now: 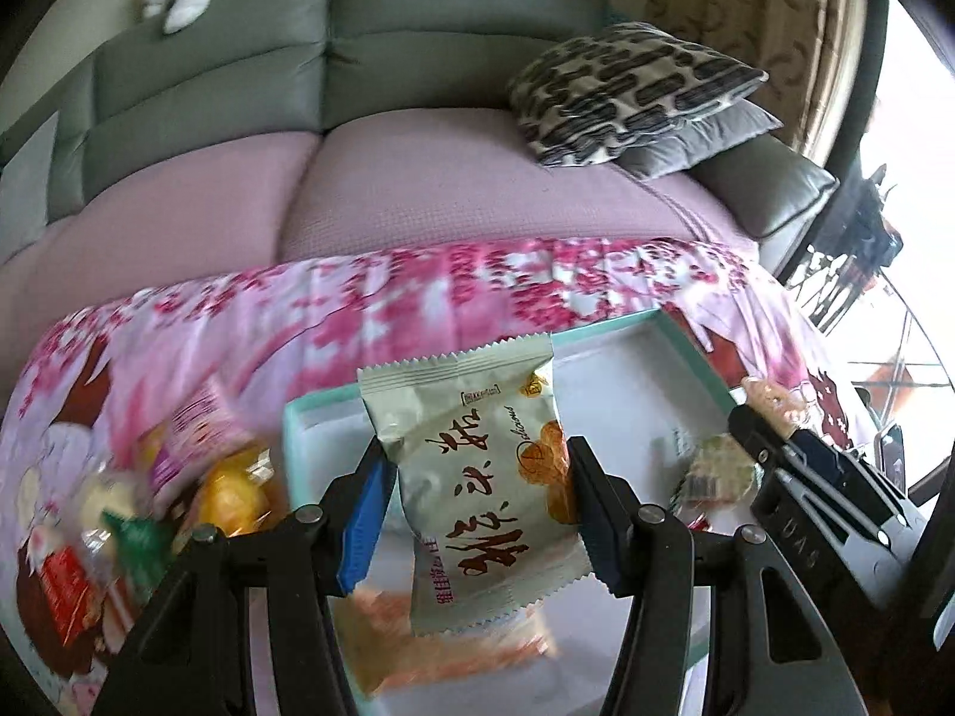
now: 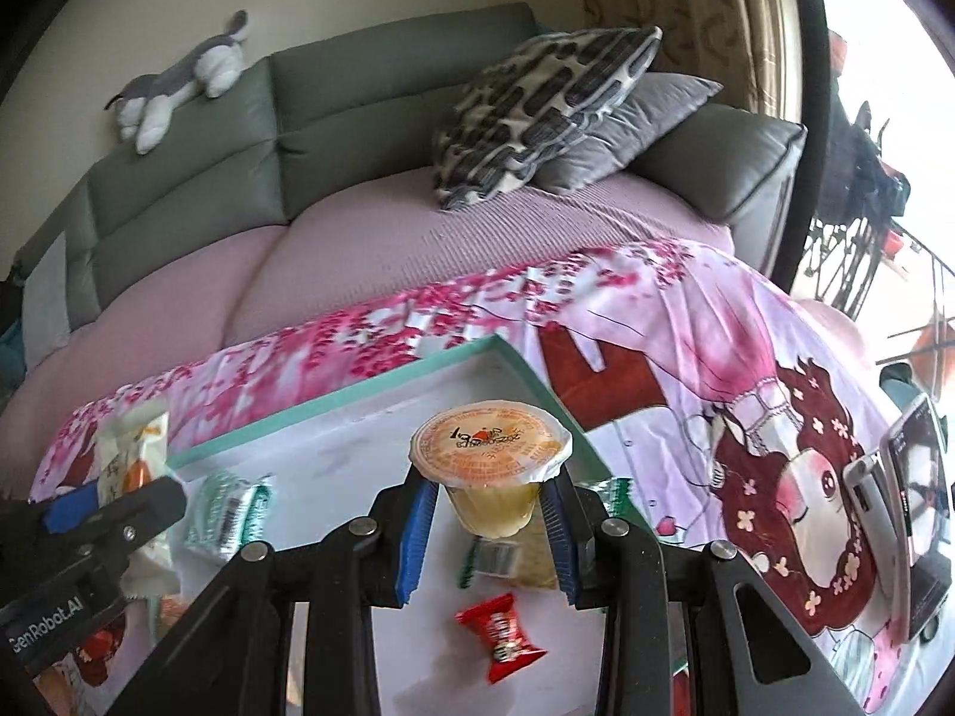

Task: Organize snacks
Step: 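Open the left tool to drop the white packet while the right tool lowers and releases the cup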

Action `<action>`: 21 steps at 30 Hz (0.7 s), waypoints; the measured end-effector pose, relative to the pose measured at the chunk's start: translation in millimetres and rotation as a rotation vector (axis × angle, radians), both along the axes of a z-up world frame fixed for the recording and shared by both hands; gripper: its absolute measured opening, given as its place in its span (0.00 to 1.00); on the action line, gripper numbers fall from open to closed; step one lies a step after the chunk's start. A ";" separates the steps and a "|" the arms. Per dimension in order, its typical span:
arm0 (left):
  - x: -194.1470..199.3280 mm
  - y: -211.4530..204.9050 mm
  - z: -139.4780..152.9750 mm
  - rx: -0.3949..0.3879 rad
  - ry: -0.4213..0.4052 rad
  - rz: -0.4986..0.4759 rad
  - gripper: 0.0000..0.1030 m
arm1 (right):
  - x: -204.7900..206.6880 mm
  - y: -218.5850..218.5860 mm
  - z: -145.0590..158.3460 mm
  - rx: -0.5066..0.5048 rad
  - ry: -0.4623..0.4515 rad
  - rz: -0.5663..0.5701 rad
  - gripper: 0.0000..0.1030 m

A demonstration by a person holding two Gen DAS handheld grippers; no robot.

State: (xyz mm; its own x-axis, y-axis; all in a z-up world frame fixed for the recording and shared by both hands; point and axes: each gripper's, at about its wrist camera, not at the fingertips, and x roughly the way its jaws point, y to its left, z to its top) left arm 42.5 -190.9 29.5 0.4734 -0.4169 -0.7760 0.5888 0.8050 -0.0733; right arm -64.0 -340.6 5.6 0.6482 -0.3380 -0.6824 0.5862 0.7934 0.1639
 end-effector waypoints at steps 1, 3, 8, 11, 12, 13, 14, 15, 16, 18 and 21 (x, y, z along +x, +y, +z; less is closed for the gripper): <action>0.4 -4.3 -2.1 0.004 0.001 -0.007 0.57 | 0.0 -2.5 -1.7 0.006 0.002 -0.005 0.36; 2.7 -12.5 -8.8 0.012 0.010 -0.014 0.57 | -0.4 -5.8 -4.3 0.019 0.002 -0.010 0.36; 6.5 -18.1 -18.0 0.011 0.022 -0.009 0.57 | 0.5 -9.8 -7.3 0.030 0.008 -0.017 0.36; 6.7 -19.7 -21.6 0.016 0.023 -0.006 0.57 | 2.5 -8.9 -7.7 0.024 0.015 -0.014 0.36; 7.1 -19.3 -22.1 0.016 0.024 -0.004 0.57 | 3.1 -8.5 -7.8 0.021 0.017 -0.013 0.36; 7.3 -19.3 -22.7 0.017 0.024 -0.003 0.57 | 3.5 -7.7 -7.7 0.019 0.019 -0.011 0.36; 7.3 -19.0 -22.9 0.018 0.023 -0.003 0.57 | 3.8 -7.1 -7.6 0.017 0.021 -0.010 0.36; 7.2 -18.6 -22.8 0.020 0.021 -0.003 0.57 | 4.4 -7.4 -7.9 0.016 0.022 -0.007 0.36; 7.2 -18.6 -22.7 0.020 0.020 -0.001 0.57 | 4.4 -6.9 -7.8 0.015 0.023 -0.006 0.36; 7.6 -19.0 -22.1 0.017 0.019 0.003 0.57 | 4.7 -5.8 -7.2 0.012 0.025 -0.003 0.36; 8.5 -17.5 -20.2 0.016 0.020 0.012 0.59 | 5.9 -4.0 -6.3 0.005 0.027 0.005 0.36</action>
